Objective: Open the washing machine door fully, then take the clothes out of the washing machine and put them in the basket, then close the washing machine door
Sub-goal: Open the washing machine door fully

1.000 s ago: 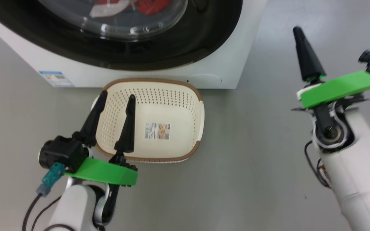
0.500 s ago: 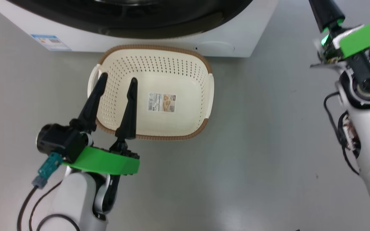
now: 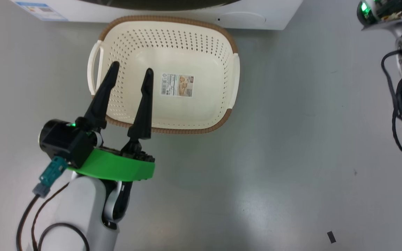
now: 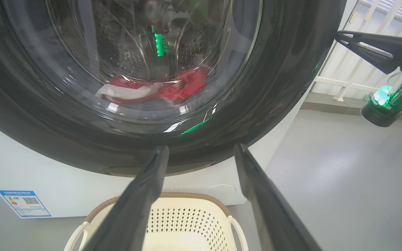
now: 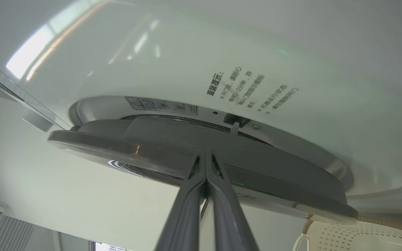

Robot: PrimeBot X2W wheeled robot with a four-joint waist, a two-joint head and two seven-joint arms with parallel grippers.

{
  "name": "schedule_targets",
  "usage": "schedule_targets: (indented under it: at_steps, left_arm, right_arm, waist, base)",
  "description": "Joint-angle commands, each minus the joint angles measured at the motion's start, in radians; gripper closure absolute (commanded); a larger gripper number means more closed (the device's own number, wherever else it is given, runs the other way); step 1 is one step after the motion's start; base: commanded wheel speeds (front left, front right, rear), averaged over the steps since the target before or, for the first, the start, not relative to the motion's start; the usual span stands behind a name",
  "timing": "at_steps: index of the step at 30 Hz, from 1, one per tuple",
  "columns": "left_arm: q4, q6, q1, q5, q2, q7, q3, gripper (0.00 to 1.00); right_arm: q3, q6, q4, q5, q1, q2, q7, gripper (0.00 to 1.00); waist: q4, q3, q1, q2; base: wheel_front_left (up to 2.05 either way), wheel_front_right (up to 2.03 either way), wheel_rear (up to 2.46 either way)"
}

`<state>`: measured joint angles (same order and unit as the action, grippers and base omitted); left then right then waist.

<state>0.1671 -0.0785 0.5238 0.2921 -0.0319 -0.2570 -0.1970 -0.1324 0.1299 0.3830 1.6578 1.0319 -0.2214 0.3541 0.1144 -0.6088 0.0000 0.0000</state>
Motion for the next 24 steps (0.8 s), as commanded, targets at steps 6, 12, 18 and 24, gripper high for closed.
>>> schedule_targets:
  at_steps: [6, 12, 18, 24]
  left_arm:
    - [-0.032, -0.005, 0.029, 0.005, -0.018, -0.005, 0.016, 0.0]
    - [-0.027, -0.01, 0.034, -0.002, -0.018, -0.005, 0.008, 0.0]
    - [-0.023, -0.015, 0.036, 0.002, -0.018, -0.005, 0.004, 0.0]
    - [-0.021, -0.018, 0.044, -0.005, -0.018, -0.005, 0.004, 0.0]
  right_arm:
    - [0.009, 0.001, 0.024, 0.028, 0.076, 0.0, 0.048, 1.0]
    - [0.025, 0.001, 0.055, 0.054, 0.126, 0.008, 0.085, 1.0]
    - [0.02, 0.001, 0.071, 0.057, 0.157, 0.009, 0.132, 1.0]
    - [0.002, 0.001, 0.098, 0.056, 0.181, 0.013, 0.175, 1.0]
  waist:
    - [0.025, -0.039, 0.0, 0.0]
    - [0.039, -0.049, 0.0, 0.0]
    - [0.051, -0.055, 0.0, 0.0]
    - [0.053, -0.062, 0.0, 0.0]
  base:
    - [0.0, 0.0, 0.0]
    - [0.0, 0.0, 0.0]
    - [0.0, 0.0, 0.0]
    - [0.0, 0.0, 0.0]
